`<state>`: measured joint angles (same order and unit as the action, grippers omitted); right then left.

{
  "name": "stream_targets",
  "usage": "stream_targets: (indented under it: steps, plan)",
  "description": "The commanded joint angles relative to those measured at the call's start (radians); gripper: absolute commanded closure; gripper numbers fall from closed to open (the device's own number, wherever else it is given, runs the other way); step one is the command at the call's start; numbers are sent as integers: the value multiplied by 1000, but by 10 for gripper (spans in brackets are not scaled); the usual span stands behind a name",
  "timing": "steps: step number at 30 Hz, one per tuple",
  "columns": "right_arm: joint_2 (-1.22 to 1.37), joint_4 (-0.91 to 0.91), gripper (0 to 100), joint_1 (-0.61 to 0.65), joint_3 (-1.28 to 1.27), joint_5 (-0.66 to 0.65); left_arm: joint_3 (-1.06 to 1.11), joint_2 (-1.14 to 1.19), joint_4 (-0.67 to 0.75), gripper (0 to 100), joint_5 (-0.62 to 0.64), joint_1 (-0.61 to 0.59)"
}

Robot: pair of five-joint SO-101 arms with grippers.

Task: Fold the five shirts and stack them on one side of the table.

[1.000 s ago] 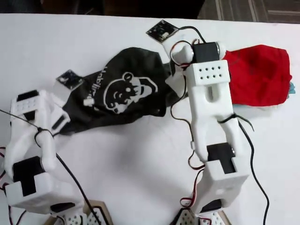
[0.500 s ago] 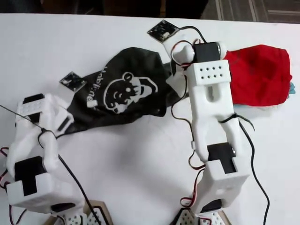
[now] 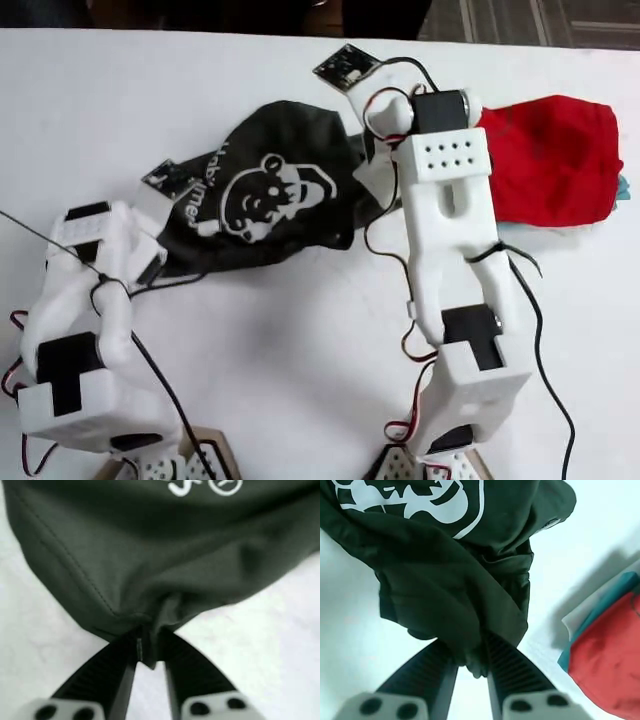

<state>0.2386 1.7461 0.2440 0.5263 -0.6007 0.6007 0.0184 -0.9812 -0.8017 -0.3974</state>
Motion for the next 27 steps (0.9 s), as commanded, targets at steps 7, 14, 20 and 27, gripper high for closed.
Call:
stream_targets:
  steps: [7,14,20,27]
  plan:
    - [-131,-27,981,-5,81,2,-366,-17,-373,974,98,3]
    - [-176,-79,981,-33,167,-3,-857,-17,-736,974,186,0]
    - [-229,-120,981,-87,275,0,-1142,-60,-806,975,255,-48]
    - [-380,-114,981,-97,411,-3,-1159,-308,-804,975,270,-75]
